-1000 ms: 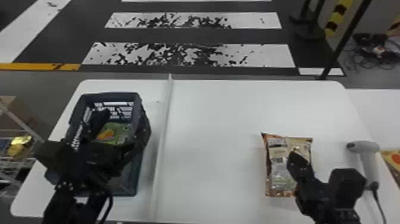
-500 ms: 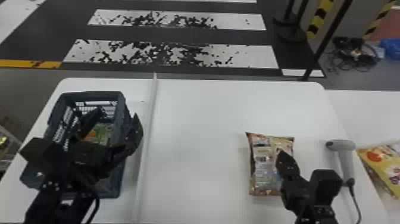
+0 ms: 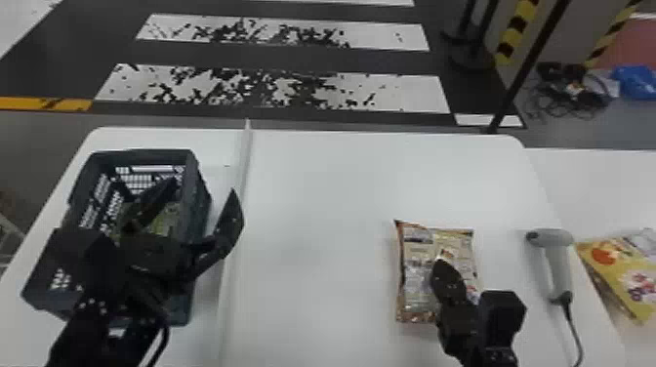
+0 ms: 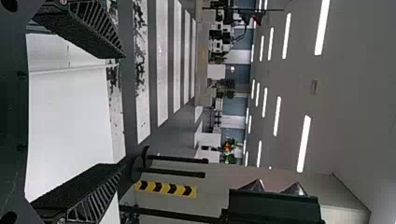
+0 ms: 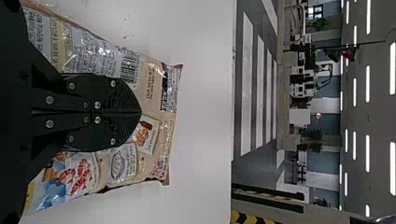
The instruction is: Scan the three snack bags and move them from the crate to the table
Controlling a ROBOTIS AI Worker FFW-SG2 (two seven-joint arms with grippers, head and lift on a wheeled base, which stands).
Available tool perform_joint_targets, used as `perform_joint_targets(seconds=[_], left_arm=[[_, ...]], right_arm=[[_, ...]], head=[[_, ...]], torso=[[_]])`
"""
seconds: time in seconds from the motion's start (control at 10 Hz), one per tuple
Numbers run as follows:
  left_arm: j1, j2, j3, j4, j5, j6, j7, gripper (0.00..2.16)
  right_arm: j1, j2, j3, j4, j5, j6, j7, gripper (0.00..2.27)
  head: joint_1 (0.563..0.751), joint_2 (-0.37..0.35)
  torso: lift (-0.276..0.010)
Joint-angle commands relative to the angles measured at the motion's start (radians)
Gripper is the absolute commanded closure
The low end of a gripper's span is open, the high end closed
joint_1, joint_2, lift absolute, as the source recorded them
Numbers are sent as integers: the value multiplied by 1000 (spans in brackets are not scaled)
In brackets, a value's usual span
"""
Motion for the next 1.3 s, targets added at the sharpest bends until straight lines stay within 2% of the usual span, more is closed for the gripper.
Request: perform_joint_targets(seconds=[0.0, 0.1, 0.2, 0.4, 0.5, 0.6, 0.7, 0.8, 1.0, 1.2], left_arm=[[1, 2, 1, -2, 1, 0, 1, 33], [1, 2, 1, -4, 1, 0, 1, 33], [4, 2, -2, -7, 1, 0, 1, 33], [7, 4, -10, -4, 1, 0, 1, 33], [9, 8, -20, -1, -2, 0, 1, 33], [12, 13, -25, 1, -2, -3, 1, 33], [13, 17, -33, 11, -2, -12, 1, 33], [13, 25, -54, 31, -19, -37, 5, 33], [13, 34, -82, 53, -37, -61, 10, 33], [17, 37, -89, 50, -39, -61, 13, 33]], right_arm=[[35, -1, -18, -62, 2, -40, 0, 1798], [84, -7, -44, -154, 3, -52, 1, 539], [135, -25, -75, -246, 12, -77, 3, -2], [195, -25, -187, -362, -17, -68, 67, 46], [198, -22, -239, -368, -52, -49, 86, 46], [196, -15, -302, -367, -89, 6, 146, 43], [167, -8, -368, -347, -112, 120, 222, 43], [139, -8, -419, -306, -118, 163, 284, 53], [80, -10, -494, -218, -132, 221, 363, 73], [14, -27, -518, -126, -135, 282, 399, 73]], head=[[695, -39], [695, -39], [695, -47], [695, -69], [695, -93], [695, -133], [695, -170], [695, -203], [695, -266], [695, -336]], torso=[[-62], [-62], [-62], [-62], [-62], [-62], [-62], [-62], [-62], [-62]])
